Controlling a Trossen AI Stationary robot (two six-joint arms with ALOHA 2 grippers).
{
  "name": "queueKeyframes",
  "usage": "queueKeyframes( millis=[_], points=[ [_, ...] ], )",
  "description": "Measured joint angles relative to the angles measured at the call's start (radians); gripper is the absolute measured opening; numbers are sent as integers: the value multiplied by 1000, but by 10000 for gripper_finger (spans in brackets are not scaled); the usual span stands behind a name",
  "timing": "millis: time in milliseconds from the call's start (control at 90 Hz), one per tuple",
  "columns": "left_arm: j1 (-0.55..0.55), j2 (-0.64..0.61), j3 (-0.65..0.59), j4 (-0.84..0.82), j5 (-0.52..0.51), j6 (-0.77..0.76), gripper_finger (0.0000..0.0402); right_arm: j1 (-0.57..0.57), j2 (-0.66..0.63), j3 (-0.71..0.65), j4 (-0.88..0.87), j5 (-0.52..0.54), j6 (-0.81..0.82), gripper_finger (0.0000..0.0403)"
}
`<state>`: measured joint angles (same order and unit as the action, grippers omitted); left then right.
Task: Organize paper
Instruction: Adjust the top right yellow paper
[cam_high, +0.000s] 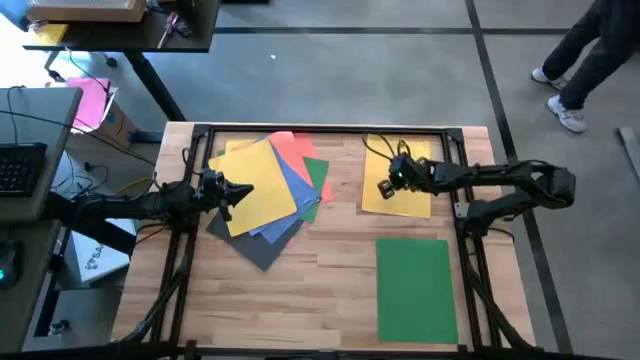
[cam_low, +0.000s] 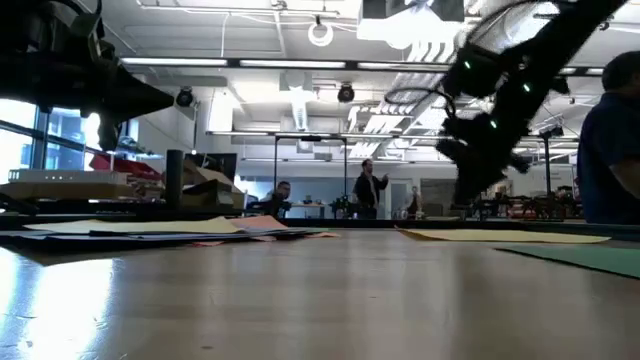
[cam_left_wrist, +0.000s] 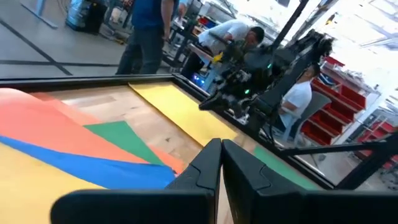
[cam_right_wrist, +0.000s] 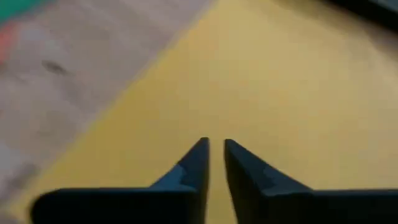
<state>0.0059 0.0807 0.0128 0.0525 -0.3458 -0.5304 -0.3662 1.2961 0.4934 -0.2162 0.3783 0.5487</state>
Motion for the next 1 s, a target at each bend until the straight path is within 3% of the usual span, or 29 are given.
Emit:
queueKeyframes(
  millis=[278,756,1000],
  points=[
    [0,0,0,2,-12,9,0,0,-5,-172,49,48,80,2],
    [0,0,0,2,-13,8,0,36,-9,-178,-30,66,-30,0],
    [0,0,0,2,-13,0,0,125,-6,-49,-346,5,98,0]
  ],
)
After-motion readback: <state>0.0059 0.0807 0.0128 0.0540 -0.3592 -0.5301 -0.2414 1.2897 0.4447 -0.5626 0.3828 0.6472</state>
